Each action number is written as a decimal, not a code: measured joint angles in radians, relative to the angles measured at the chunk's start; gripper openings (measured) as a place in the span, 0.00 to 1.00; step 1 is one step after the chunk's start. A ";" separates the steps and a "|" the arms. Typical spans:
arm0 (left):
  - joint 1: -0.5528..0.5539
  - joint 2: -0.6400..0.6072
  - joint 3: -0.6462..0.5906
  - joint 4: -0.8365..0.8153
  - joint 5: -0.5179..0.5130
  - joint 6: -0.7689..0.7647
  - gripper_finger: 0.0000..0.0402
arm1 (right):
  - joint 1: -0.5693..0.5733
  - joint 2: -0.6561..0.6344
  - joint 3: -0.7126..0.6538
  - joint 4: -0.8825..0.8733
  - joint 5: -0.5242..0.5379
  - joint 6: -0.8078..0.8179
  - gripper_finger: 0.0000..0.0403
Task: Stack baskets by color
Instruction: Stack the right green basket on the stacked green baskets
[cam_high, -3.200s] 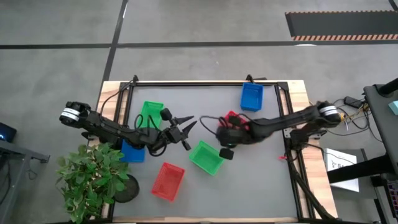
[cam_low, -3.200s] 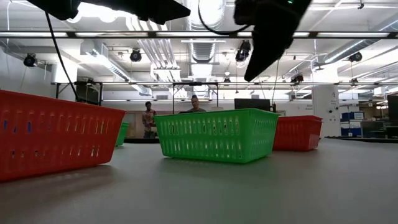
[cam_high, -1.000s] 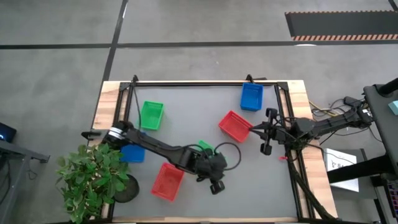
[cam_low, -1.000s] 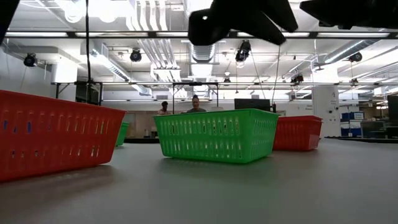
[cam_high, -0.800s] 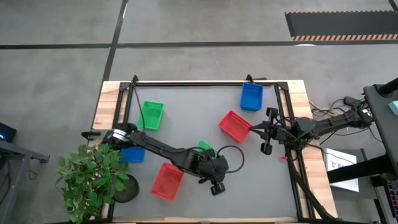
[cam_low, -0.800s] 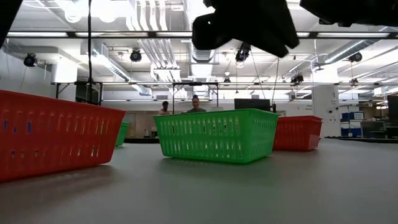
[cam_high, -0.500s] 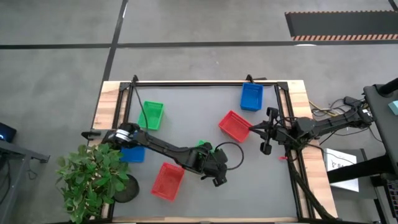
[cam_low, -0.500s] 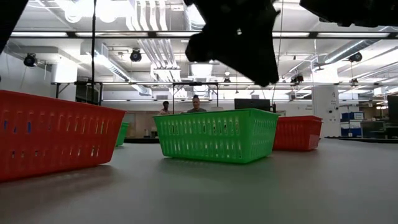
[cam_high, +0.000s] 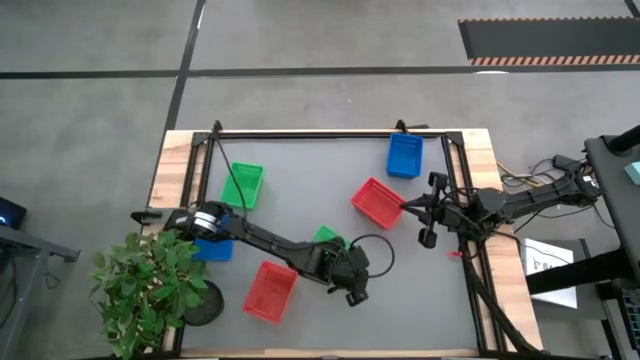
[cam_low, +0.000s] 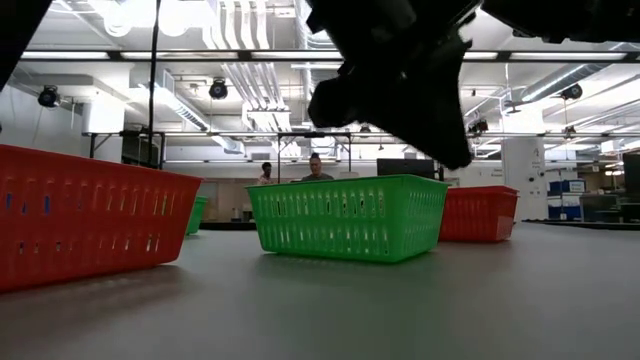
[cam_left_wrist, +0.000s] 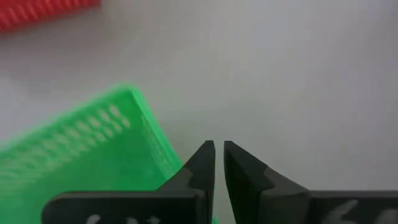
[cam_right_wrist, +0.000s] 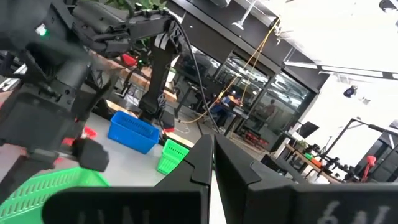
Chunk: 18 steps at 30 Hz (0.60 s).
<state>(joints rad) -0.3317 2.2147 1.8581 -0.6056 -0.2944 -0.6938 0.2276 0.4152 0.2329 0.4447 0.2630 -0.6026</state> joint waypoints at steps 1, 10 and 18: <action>0.000 0.000 -0.004 -0.008 0.019 -0.007 0.04 | 0.000 0.000 0.000 0.000 0.000 0.000 0.02; 0.000 0.000 -0.016 -0.002 0.048 -0.025 0.24 | 0.000 0.000 0.000 -0.006 0.000 0.027 0.02; 0.003 -0.005 0.026 -0.004 0.239 0.049 0.47 | 0.001 0.000 0.000 -0.006 -0.001 0.042 0.02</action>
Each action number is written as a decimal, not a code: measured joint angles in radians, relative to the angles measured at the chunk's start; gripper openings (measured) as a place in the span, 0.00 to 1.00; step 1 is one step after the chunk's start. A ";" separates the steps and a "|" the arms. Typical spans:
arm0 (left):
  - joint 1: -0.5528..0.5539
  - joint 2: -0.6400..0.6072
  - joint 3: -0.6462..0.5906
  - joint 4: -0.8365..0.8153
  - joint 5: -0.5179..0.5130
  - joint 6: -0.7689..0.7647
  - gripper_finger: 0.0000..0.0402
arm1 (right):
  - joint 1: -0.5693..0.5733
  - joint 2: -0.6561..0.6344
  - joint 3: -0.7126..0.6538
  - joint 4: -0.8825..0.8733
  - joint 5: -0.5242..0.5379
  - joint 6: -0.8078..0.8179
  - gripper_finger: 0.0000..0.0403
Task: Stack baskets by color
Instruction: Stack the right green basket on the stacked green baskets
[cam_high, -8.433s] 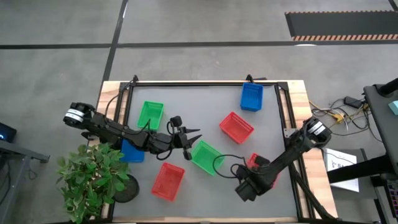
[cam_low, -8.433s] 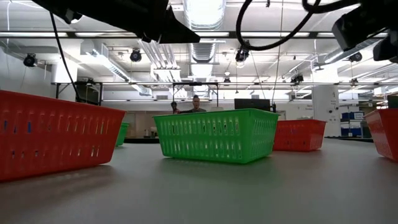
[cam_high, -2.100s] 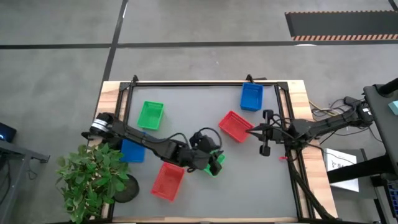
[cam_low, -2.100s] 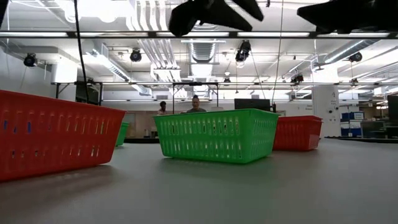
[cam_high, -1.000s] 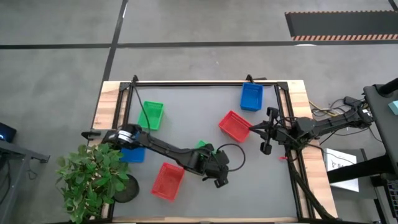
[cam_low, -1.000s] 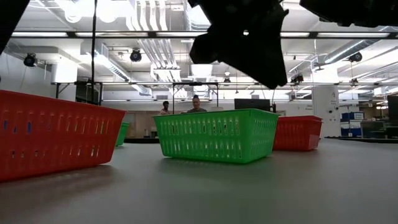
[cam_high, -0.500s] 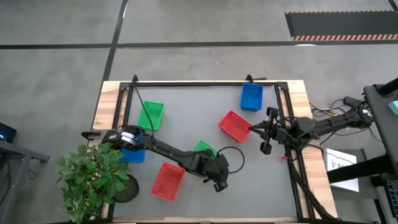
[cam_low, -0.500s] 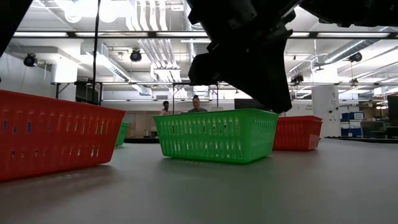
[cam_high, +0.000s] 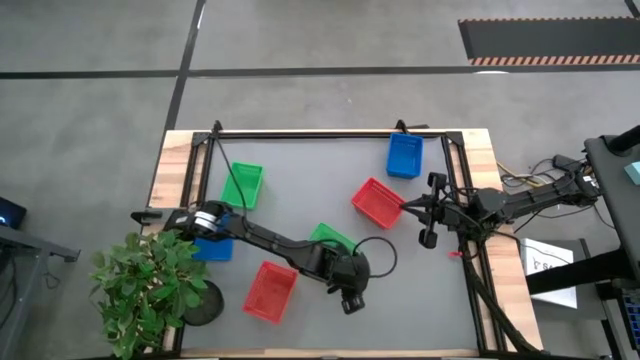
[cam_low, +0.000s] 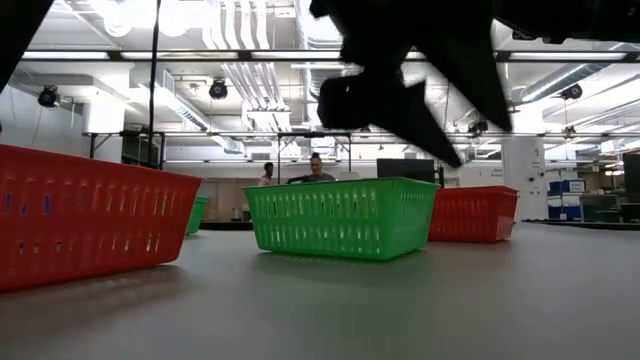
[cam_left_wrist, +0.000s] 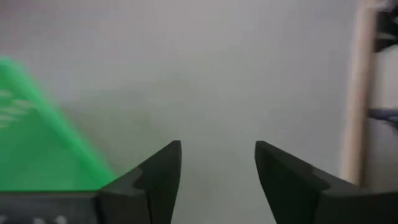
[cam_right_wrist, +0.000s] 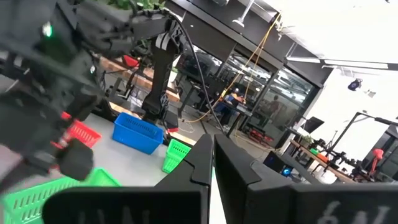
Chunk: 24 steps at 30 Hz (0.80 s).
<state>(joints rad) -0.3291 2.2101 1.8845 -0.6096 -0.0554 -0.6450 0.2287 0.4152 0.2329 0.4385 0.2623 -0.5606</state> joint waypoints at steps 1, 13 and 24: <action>-0.001 -0.002 0.012 0.000 0.008 0.005 0.48 | 0.000 0.000 0.000 0.000 0.000 0.001 0.02; -0.008 -0.008 -0.048 -0.028 -0.348 0.101 0.48 | 0.000 0.000 0.000 -0.012 0.000 0.000 0.02; -0.005 -0.008 -0.135 0.071 -0.346 0.022 0.48 | 0.000 0.000 -0.001 -0.014 0.000 0.000 0.02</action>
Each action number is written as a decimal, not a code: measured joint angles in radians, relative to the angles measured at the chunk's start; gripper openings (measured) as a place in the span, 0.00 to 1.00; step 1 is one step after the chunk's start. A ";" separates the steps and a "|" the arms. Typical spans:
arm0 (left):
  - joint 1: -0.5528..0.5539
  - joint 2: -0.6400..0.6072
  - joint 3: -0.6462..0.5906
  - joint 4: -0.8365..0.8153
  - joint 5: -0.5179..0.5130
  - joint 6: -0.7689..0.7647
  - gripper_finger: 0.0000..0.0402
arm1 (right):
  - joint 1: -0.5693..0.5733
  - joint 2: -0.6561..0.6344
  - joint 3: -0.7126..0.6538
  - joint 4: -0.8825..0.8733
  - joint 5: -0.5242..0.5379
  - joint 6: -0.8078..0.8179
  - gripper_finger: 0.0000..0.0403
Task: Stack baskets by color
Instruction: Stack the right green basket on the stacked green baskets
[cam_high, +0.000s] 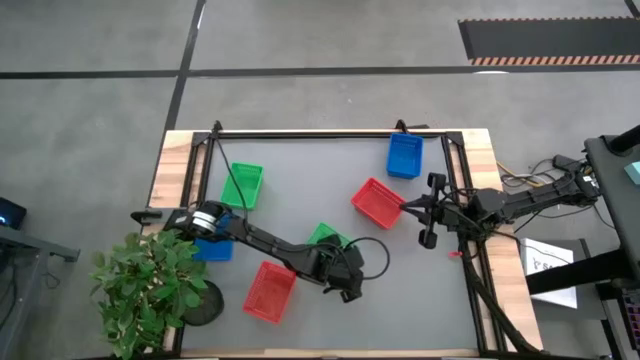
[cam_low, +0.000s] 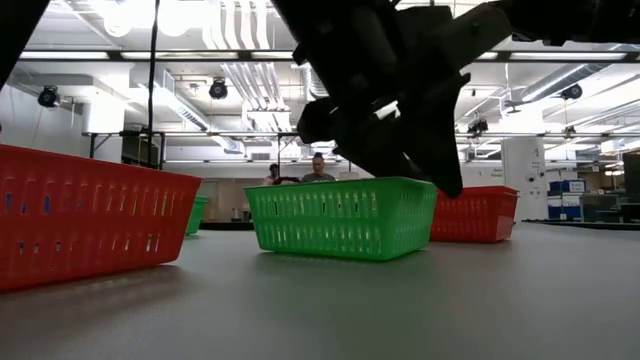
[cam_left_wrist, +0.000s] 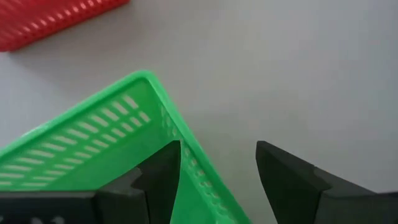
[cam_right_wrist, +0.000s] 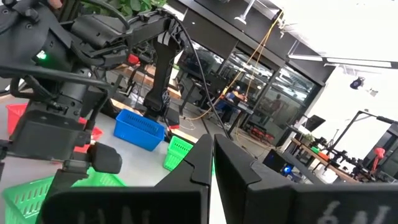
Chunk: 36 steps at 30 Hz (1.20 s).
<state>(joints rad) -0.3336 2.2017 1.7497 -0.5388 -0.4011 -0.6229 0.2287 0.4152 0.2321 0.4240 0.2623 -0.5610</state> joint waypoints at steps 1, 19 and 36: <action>0.000 0.000 -0.003 0.000 0.000 -0.003 0.48 | 0.000 0.000 0.000 0.000 0.000 0.000 0.02; 0.000 0.000 -0.008 0.000 0.028 -0.025 0.05 | 0.000 0.000 -0.001 -0.002 0.000 0.003 0.02; -0.067 -0.140 -0.009 -0.228 0.022 0.442 0.00 | 0.000 0.000 -0.001 -0.008 0.000 0.000 0.02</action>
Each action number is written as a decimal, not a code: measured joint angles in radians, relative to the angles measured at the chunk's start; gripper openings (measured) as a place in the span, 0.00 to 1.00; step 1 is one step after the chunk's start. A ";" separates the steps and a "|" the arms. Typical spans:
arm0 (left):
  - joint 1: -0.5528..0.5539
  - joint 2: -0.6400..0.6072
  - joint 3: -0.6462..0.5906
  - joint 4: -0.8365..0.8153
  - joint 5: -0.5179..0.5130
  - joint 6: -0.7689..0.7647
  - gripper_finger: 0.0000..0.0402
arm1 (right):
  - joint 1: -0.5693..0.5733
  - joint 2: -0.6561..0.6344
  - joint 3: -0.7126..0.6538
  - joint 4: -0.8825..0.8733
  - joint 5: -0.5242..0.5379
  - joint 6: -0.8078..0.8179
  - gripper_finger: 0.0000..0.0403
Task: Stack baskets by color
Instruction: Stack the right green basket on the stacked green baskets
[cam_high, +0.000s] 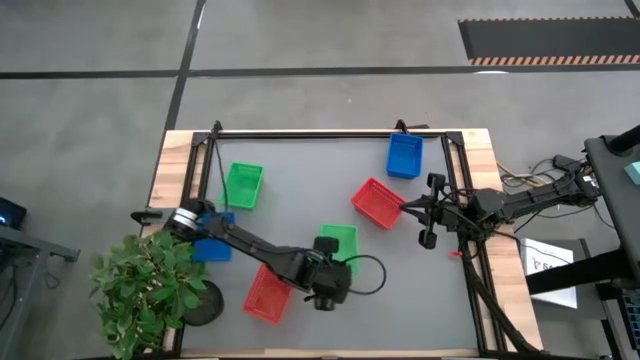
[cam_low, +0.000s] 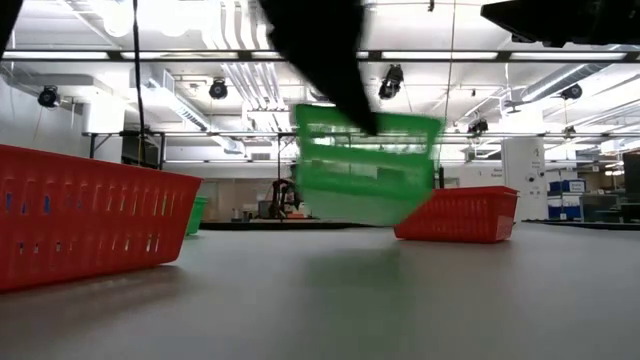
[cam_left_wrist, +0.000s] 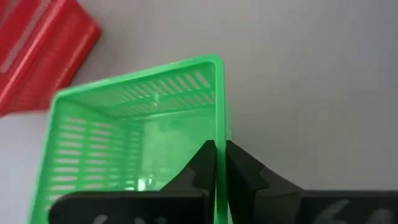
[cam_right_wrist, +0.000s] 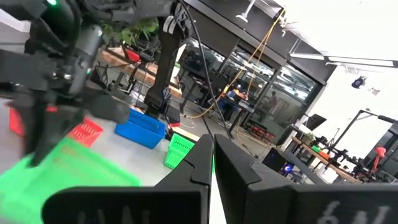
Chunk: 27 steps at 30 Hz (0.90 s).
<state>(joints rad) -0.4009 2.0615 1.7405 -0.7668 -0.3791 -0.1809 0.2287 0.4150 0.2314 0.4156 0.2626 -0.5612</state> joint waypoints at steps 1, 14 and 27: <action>-0.003 -0.009 0.000 -0.052 -0.003 0.022 0.00 | 0.000 0.000 0.000 0.000 0.000 0.000 0.02; -0.019 -0.202 -0.143 -0.342 -0.145 0.041 0.00 | 0.000 -0.001 0.000 0.000 0.000 -0.007 0.02; -0.016 -0.615 -0.632 -0.230 -0.316 0.035 0.00 | 0.000 -0.001 0.000 0.017 0.000 -0.025 0.02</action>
<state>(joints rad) -0.4164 1.4467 1.1089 -0.9969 -0.6948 -0.1459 0.2283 0.4141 0.2314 0.4322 0.2622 -0.5865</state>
